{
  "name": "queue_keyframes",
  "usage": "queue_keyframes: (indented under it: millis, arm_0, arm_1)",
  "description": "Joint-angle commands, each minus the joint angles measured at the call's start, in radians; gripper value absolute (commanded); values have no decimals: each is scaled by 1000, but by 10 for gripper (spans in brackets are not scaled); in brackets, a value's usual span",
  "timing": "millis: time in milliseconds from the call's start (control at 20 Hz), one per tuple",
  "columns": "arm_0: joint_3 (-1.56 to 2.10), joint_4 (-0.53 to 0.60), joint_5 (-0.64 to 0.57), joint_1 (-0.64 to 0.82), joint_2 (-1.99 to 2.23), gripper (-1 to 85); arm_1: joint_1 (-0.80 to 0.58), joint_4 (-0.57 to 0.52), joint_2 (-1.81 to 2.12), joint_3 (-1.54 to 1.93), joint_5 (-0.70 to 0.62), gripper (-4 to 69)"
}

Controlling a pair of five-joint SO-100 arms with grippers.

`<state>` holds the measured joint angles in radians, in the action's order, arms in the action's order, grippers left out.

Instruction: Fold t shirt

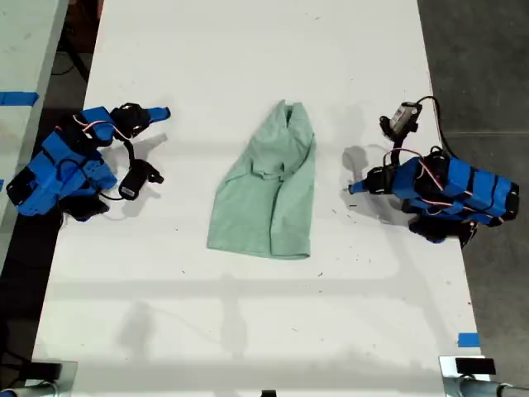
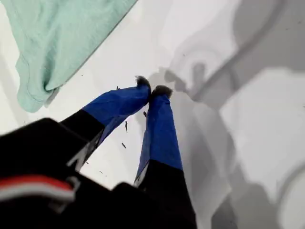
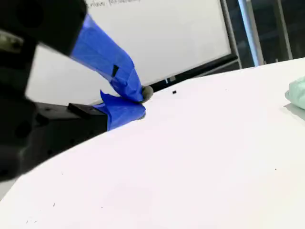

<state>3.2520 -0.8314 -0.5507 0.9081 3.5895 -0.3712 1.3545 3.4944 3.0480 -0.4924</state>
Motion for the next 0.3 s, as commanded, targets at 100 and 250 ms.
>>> queue_keyframes:
  millis: [100,250]
  arm_0:
    - [37,11,12,-14,8,-2]
    - [37,11,11,-14,8,-2]
  arm_1:
    - [28,-6,12,52,31,25]
    - [29,-6,12,52,37,25]
